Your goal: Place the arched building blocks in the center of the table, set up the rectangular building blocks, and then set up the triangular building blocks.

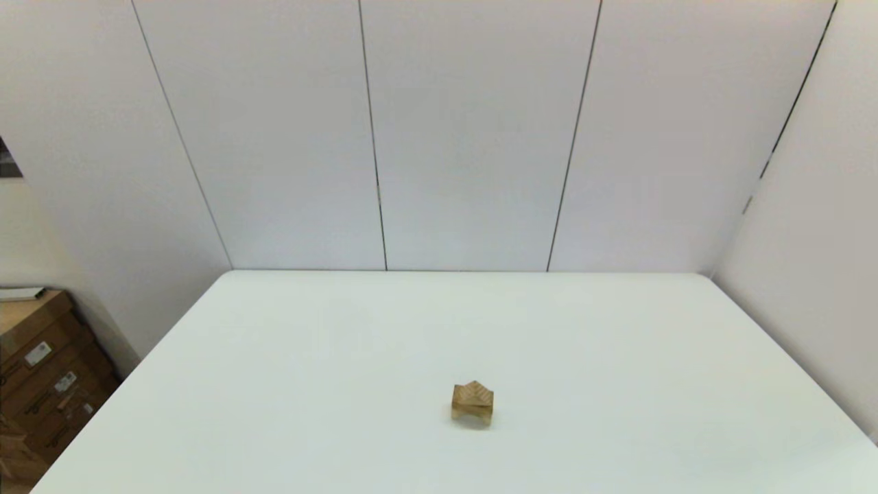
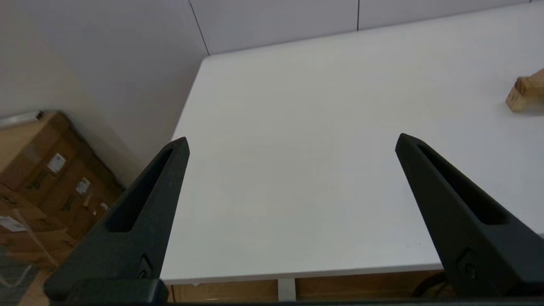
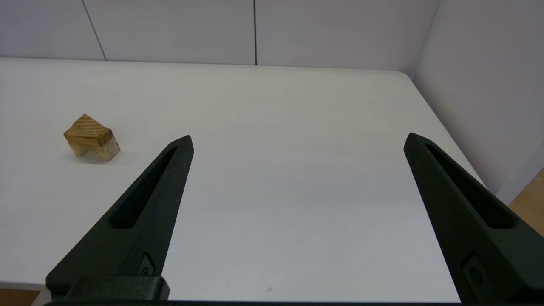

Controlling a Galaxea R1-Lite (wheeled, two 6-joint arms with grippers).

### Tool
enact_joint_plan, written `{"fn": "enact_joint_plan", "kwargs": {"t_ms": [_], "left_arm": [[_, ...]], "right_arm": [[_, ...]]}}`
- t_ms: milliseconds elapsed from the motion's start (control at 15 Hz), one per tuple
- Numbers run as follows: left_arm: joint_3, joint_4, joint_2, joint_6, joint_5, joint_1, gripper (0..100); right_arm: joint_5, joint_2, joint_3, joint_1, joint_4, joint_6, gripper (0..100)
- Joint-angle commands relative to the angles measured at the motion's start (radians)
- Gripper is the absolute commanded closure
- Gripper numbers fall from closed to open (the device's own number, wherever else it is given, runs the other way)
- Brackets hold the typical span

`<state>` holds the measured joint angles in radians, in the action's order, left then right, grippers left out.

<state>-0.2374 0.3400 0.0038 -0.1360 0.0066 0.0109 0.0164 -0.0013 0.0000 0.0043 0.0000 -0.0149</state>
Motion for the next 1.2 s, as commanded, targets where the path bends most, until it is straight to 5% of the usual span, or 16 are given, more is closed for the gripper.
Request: {"fn": "enact_joint_plan", "kwargs": {"t_ms": [67,667,1200], "left_arm": [[0.167,-0.15,-0.004,0.003,-0.045,0.0,0],[0.239,-0.338,-0.004,0.035,-0.05,0.0,0],[0.237,-0.332,-0.004,0.045,-0.046,0.0,0]], "right_arm": [[0.0,0.0,0.0,0.0,0.0,0.0,0],[0.0,0.0,0.0,0.0,0.0,0.0,0],[0.0,0.0,0.0,0.0,0.0,0.0,0]]}}
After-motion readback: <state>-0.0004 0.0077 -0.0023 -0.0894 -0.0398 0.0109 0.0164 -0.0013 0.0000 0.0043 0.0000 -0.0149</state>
